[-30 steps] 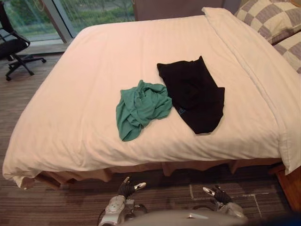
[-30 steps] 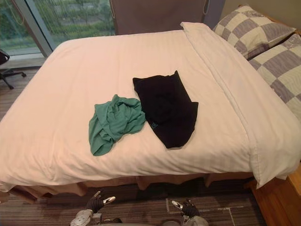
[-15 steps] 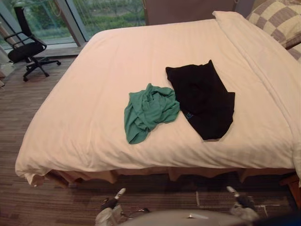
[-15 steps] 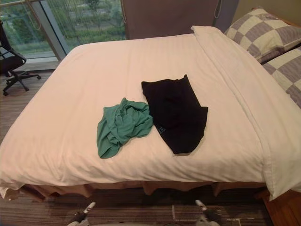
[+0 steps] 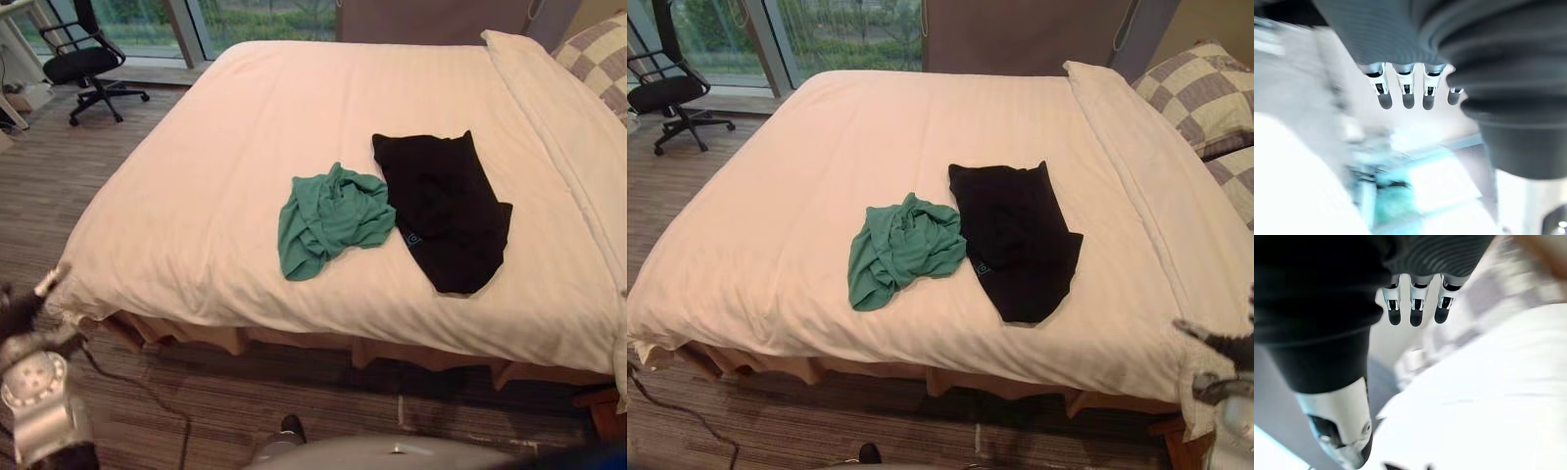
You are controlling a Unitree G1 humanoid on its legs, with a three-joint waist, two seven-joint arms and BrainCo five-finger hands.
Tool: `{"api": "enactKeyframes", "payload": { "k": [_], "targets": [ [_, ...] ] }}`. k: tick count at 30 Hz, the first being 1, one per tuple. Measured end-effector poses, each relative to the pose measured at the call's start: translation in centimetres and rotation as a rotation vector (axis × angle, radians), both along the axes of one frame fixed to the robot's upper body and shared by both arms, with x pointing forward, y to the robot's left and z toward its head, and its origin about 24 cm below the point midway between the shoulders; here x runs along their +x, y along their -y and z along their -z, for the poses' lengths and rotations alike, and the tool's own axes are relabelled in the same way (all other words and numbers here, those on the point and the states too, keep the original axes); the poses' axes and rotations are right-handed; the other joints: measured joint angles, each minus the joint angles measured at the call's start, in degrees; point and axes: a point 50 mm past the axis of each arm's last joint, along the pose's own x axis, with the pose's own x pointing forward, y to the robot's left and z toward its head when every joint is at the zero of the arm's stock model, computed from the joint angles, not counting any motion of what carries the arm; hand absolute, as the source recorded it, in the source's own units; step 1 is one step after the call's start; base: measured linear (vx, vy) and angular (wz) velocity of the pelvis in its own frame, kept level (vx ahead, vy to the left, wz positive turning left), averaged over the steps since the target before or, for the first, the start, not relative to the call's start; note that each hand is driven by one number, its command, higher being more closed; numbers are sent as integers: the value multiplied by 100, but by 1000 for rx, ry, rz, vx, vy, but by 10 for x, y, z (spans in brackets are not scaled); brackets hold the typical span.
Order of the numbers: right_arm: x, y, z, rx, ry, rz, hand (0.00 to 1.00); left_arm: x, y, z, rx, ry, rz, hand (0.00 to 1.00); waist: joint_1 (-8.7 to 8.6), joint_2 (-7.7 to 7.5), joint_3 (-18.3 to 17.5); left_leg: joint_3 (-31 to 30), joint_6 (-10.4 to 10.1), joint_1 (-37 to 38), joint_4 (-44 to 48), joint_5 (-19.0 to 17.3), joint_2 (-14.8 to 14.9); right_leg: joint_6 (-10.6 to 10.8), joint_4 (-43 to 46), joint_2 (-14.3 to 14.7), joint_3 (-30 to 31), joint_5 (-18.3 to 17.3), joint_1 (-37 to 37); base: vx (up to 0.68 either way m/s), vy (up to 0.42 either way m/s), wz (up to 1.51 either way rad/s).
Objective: Tidy the bed and pick cloth on bed and put in laundry
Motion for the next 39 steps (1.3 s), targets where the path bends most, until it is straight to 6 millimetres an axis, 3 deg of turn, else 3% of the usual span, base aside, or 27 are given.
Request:
{"api": "enactKeyframes", "payload": {
  "k": [3,8,12,15,18,20,22,29,34,39],
  "targets": [
    [21,-11,-2,2,-55,-94,0,13,14,-27,90,66,175,0,-41,79,12,23,21,9,-6,16,-5,1,30,-5,49,0,-24,-46,7,-6],
    [50,-42,7,-2,-133,-250,0,47,45,-17,98,-36,379,0,-111,372,34,199,30,7,-4,76,31,2,105,15,335,-2,-209,-56,8,-18],
    [73,-70,6,-7,-133,-364,0,85,70,-10,86,-136,457,0,-181,462,80,357,-22,-334,-5,146,122,7,327,87,631,13,-797,-76,6,-31],
    [104,-91,-21,-17,-35,-409,0,127,80,-28,101,-163,468,0,-269,459,531,407,-27,-889,16,333,243,-87,534,218,824,153,-1545,-158,1,-30],
    [121,-102,-50,-31,76,-418,0,152,85,-55,166,-157,416,0,-296,217,1059,565,66,-1308,27,520,335,-62,709,320,1071,340,-2116,-116,-21,-33],
    [122,-104,-58,-40,118,-414,0,159,88,-57,194,-181,357,0,-309,142,1275,714,149,-1408,30,587,313,-57,843,307,1196,383,-2370,8,-4,-28],
    [119,-110,-65,-47,154,-432,0,163,92,-65,226,-166,316,0,-320,181,1363,763,158,-1550,30,596,301,-64,976,291,1251,367,-2608,29,-8,-15],
    [99,-137,-97,-79,328,-548,0,174,123,-147,324,66,260,0,-401,200,1837,893,164,-2023,30,687,330,-82,1450,289,1317,234,-3338,1,-38,-4],
    [92,-144,-106,-75,381,-588,0,178,136,-174,376,99,232,0,-454,163,1982,1079,197,-2385,47,718,388,-76,1645,322,1461,238,-3883,14,-35,-13],
    [84,-149,-116,-87,430,-627,0,179,129,-181,401,-1,162,0,-506,168,2165,1188,150,-2703,313,656,520,-87,1793,372,1583,231,-4265,23,-57,-15]
  ]
}}
